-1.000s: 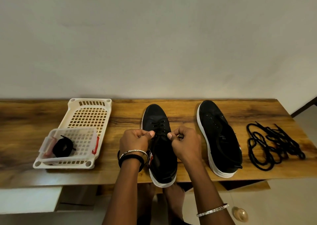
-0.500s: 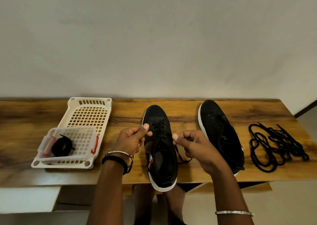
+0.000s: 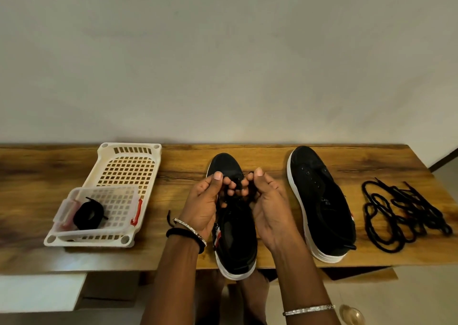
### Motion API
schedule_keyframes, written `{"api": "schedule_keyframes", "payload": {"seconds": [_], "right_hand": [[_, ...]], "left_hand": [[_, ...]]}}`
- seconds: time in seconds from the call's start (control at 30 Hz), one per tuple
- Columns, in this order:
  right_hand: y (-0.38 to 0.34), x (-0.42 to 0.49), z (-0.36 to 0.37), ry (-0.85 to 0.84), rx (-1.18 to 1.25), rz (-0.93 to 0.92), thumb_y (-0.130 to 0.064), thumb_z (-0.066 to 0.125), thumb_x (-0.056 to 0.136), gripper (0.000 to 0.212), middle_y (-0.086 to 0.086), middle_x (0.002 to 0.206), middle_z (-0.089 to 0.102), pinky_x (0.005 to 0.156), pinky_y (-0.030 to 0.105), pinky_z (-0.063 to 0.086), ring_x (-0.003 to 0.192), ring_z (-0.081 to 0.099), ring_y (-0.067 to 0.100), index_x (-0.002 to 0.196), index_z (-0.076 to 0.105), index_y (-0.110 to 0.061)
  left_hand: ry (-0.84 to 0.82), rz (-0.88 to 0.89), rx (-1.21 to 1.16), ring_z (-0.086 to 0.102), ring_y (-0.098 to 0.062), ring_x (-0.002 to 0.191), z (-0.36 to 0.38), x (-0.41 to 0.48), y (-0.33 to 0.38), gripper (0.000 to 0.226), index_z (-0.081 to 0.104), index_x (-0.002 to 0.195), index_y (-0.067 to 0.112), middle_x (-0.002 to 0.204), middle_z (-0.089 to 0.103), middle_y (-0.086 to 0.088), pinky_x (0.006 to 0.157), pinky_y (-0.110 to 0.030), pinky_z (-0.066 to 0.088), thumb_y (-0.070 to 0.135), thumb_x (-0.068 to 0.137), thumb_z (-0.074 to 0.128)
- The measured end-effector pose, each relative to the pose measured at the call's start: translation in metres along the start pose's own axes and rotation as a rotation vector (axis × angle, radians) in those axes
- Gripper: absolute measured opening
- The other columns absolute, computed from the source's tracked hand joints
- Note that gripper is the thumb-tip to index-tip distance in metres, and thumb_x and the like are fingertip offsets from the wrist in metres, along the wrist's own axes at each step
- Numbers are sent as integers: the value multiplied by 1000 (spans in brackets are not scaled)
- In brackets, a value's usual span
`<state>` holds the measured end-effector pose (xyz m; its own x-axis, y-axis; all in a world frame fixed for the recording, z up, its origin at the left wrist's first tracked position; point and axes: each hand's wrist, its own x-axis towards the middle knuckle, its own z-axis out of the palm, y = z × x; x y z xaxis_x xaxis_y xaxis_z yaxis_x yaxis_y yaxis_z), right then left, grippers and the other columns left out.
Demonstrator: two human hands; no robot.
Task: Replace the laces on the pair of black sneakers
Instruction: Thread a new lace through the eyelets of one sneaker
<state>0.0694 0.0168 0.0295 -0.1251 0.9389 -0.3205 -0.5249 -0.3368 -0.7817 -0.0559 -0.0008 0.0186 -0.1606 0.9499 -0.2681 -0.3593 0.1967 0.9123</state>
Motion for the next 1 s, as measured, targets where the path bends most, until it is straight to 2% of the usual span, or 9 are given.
{"api": "schedule_keyframes", "payload": {"seconds": [0.1,0.2,0.37,0.5,0.63,0.77,0.87,1.0], "right_hand": [[5,-2,9,18,28,10,-23,51,104,26,7,68,60,55,30,57,59,58,15,89,64,-6],[9,-2,11,11,31,-14,-22,53,103,24,10,72,58,55,33,55,62,57,17,96,64,-2],[10,-4,9,-49,56,-36,-19,58,101,25,12,79,65,55,33,56,66,61,18,106,66,4],[4,-7,9,-91,80,-50,-16,57,100,20,9,78,67,55,27,57,63,62,13,102,66,3],[10,4,1,55,25,-64,-16,60,99,19,3,67,54,56,22,52,58,50,11,87,69,-4],[18,12,-2,184,14,-34,-16,62,98,21,3,65,51,58,22,46,55,43,9,81,69,-5],[21,13,-1,187,0,-63,-16,62,98,22,2,63,54,59,23,44,57,45,9,81,70,-6],[18,9,-1,69,4,-78,-16,61,99,17,4,73,62,64,26,51,62,50,11,91,73,-6]], "left_hand": [[-25,16,32,61,-4,68,1,-2,0,24,67,92,11,77,68,3,65,-25,40,23,101,48],[-20,58,43,60,-8,70,3,-2,0,24,69,95,9,81,69,0,64,-24,41,29,97,55],[53,101,-33,59,-10,65,12,0,-3,22,73,82,17,75,68,-2,54,-20,39,34,90,63],[99,131,-23,52,-7,61,14,3,-7,22,73,79,20,72,61,-2,53,-19,38,36,92,64],[141,123,-16,39,-5,52,12,7,-11,25,70,78,15,62,49,2,46,-17,34,33,94,63],[187,110,-2,37,-3,48,12,9,-14,26,68,79,12,61,49,1,43,-17,32,31,96,61],[158,110,20,38,-3,49,10,10,-15,27,68,82,12,60,48,3,45,-18,33,30,98,58],[20,124,94,42,-4,56,2,8,-11,23,71,90,13,62,50,6,50,-17,35,22,101,52]]}}
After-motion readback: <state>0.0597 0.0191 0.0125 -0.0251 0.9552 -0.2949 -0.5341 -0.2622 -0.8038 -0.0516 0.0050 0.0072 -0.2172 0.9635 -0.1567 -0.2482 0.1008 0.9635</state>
